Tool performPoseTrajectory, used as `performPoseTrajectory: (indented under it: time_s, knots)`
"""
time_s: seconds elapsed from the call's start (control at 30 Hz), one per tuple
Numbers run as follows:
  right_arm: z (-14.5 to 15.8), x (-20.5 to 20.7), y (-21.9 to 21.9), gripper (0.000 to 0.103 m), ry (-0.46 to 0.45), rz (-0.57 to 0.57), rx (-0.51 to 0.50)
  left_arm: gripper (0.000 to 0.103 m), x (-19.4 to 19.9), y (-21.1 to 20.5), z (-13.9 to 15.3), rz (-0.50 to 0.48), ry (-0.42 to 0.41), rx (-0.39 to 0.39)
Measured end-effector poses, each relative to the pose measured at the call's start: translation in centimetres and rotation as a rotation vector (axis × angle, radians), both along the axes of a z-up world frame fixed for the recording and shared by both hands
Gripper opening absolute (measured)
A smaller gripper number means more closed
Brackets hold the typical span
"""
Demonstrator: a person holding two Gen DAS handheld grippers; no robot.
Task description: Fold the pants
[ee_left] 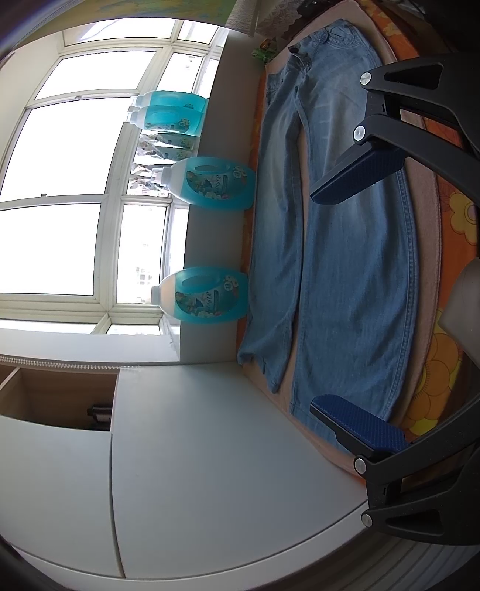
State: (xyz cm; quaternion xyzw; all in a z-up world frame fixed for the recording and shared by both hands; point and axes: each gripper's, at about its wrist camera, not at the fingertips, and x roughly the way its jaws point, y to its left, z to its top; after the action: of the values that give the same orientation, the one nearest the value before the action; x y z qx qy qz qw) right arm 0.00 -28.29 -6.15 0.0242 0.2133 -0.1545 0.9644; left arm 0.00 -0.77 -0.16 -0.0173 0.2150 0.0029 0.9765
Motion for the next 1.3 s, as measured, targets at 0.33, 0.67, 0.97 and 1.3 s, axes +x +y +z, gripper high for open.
performPoseTrajectory:
  time_s: [0.33,0.67,0.97,1.3]
  knots:
    - [-0.2,0.0,0.2,0.103,0.001,0.001,0.000,0.102,0.1,0.0,0.0,0.005,0.001,0.002]
    - [-2.1,0.6,1.5,0.103,0.012,0.034,0.001,0.102,0.5,0.8,-0.9,0.026,0.021,0.015]
    - [-2.3,3.0,2.5,0.103,0.024,0.139,0.021,0.102,0.2,5.3,-2.3,0.149,0.058,0.029]
    - [-1.9,6.9,5.7,0.103,0.040,0.296,0.033,0.084,-1.5,11.5,-4.6,0.273,0.134,0.054]
